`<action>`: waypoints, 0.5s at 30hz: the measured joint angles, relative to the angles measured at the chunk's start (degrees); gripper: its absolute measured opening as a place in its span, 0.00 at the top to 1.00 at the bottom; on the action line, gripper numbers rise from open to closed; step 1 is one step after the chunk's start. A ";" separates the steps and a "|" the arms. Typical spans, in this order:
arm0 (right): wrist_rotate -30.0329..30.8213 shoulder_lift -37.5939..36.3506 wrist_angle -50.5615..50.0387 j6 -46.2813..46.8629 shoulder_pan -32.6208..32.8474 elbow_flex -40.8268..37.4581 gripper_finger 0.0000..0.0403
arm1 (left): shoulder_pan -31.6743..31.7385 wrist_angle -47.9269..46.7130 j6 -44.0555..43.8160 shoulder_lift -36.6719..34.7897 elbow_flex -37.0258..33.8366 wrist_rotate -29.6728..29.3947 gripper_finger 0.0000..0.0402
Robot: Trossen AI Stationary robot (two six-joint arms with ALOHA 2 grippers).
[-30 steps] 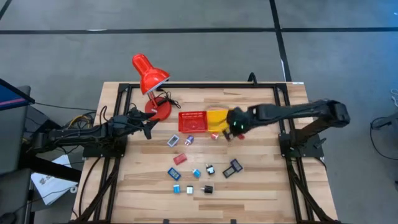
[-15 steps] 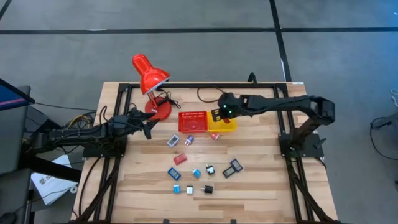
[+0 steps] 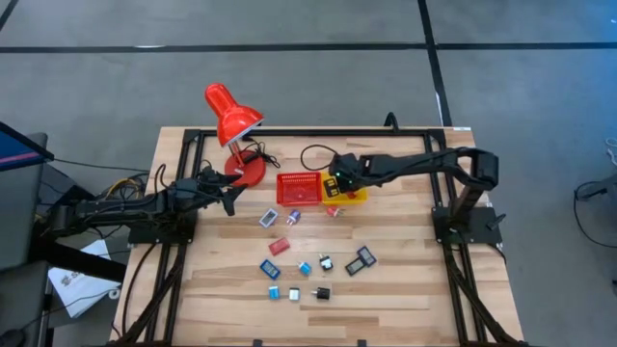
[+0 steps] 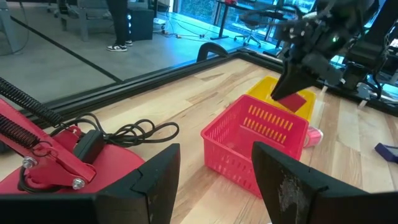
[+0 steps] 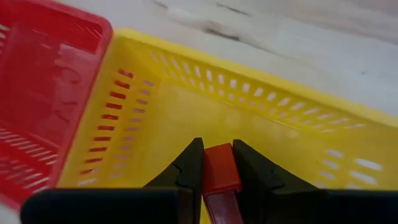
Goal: Pick & Place Office items
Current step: Put the right red digital timer into the yellow bin
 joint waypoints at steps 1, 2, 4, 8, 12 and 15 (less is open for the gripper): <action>0.00 0.49 0.19 0.00 0.00 0.00 0.85 | 0.02 0.00 0.01 0.01 0.00 0.01 0.51; -0.03 0.97 0.14 -0.01 0.00 0.00 0.85 | 0.00 -0.01 0.01 0.01 0.00 0.02 0.51; -0.21 1.82 0.10 -0.10 -0.04 0.00 0.85 | 0.00 0.00 0.01 0.02 0.00 0.00 0.51; -0.22 2.66 -0.03 -0.28 -0.04 0.04 0.85 | 0.01 -0.01 0.01 0.01 0.00 0.01 0.51; -0.22 2.62 -0.18 -0.37 -0.07 0.04 0.83 | 0.00 -0.01 0.02 0.00 0.00 0.00 0.51; -0.22 2.62 -0.25 -0.46 -0.09 0.04 0.79 | 0.00 -0.01 0.02 0.02 0.00 0.02 0.51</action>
